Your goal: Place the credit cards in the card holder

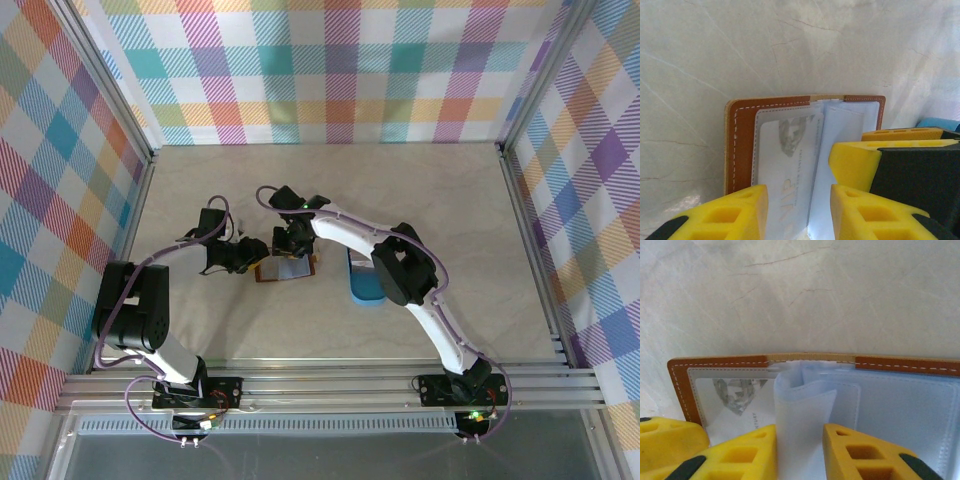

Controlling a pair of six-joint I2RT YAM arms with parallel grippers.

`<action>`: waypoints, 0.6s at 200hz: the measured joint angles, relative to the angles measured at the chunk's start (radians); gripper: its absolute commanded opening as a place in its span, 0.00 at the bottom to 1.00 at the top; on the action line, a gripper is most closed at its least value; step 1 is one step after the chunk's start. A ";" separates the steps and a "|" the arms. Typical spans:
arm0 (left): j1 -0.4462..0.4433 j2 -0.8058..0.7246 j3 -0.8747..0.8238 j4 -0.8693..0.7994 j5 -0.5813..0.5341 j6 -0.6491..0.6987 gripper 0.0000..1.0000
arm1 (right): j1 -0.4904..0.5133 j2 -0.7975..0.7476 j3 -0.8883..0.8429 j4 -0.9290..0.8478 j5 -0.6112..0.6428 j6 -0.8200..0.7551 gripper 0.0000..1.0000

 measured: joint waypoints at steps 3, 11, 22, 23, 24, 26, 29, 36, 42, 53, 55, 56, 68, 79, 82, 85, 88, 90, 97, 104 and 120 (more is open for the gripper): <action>0.000 0.000 0.000 0.000 0.000 0.000 0.38 | 0.000 0.000 0.000 0.001 -0.001 0.001 0.26; 0.000 0.000 0.000 -0.001 0.000 0.000 0.37 | 0.001 0.000 0.000 0.002 -0.003 0.004 0.26; 0.000 -0.002 0.000 -0.005 -0.003 0.000 0.37 | 0.001 0.000 0.000 0.003 -0.007 0.006 0.26; 0.000 -0.002 0.000 -0.007 -0.004 0.000 0.37 | 0.001 0.000 0.000 0.003 -0.008 0.006 0.26; 0.000 -0.002 0.000 -0.007 -0.004 0.000 0.37 | 0.001 0.000 0.000 0.004 -0.008 0.006 0.26; 0.000 -0.003 0.000 -0.009 -0.005 0.000 0.37 | 0.002 0.000 0.000 0.004 -0.008 0.007 0.27; 0.000 -0.005 0.000 -0.012 -0.007 0.000 0.37 | 0.002 0.000 0.000 0.005 -0.008 0.007 0.27; 0.000 -0.009 0.000 -0.020 -0.010 0.000 0.37 | 0.002 0.000 0.000 0.007 -0.010 0.007 0.27; 0.000 -0.014 0.000 -0.027 -0.013 0.000 0.37 | 0.002 0.000 -0.001 0.009 -0.010 0.007 0.27; 0.000 -0.024 0.000 -0.035 -0.018 0.000 0.37 | 0.003 0.000 -0.001 0.010 -0.010 0.007 0.27; 0.000 -0.027 0.000 -0.037 -0.019 0.000 0.37 | 0.003 0.000 -0.001 0.010 -0.010 0.007 0.27; 0.000 -0.028 0.000 -0.038 -0.019 0.000 0.37 | 0.003 0.000 -0.001 0.010 -0.010 0.007 0.27; 0.000 -0.040 0.002 -0.053 -0.024 0.001 0.38 | 0.004 0.000 -0.001 0.012 -0.010 0.007 0.27; 0.000 -0.047 0.005 -0.061 -0.026 0.001 0.38 | 0.005 0.000 -0.001 0.012 -0.010 0.007 0.27; 0.000 -0.048 0.005 -0.061 -0.026 0.000 0.38 | 0.005 0.000 -0.001 0.013 -0.010 0.007 0.27; 0.000 -0.049 0.006 -0.062 -0.026 0.000 0.38 | 0.005 0.000 -0.001 0.012 -0.010 0.007 0.27; 0.000 -0.050 0.006 -0.063 -0.026 0.000 0.38 | 0.005 0.000 -0.001 0.012 -0.010 0.007 0.27; 0.000 -0.051 0.007 -0.064 -0.026 0.000 0.38 | 0.005 0.000 -0.001 0.012 -0.010 0.007 0.27; 0.000 -0.053 0.010 -0.069 -0.026 0.000 0.37 | 0.005 0.000 -0.001 0.012 -0.010 0.007 0.27; 0.000 -0.055 0.010 -0.074 -0.026 0.000 0.37 | 0.005 0.000 -0.001 0.012 -0.010 0.007 0.28; 0.000 -0.067 0.010 -0.079 -0.024 0.000 0.36 | 0.005 0.000 -0.001 0.013 -0.010 0.007 0.27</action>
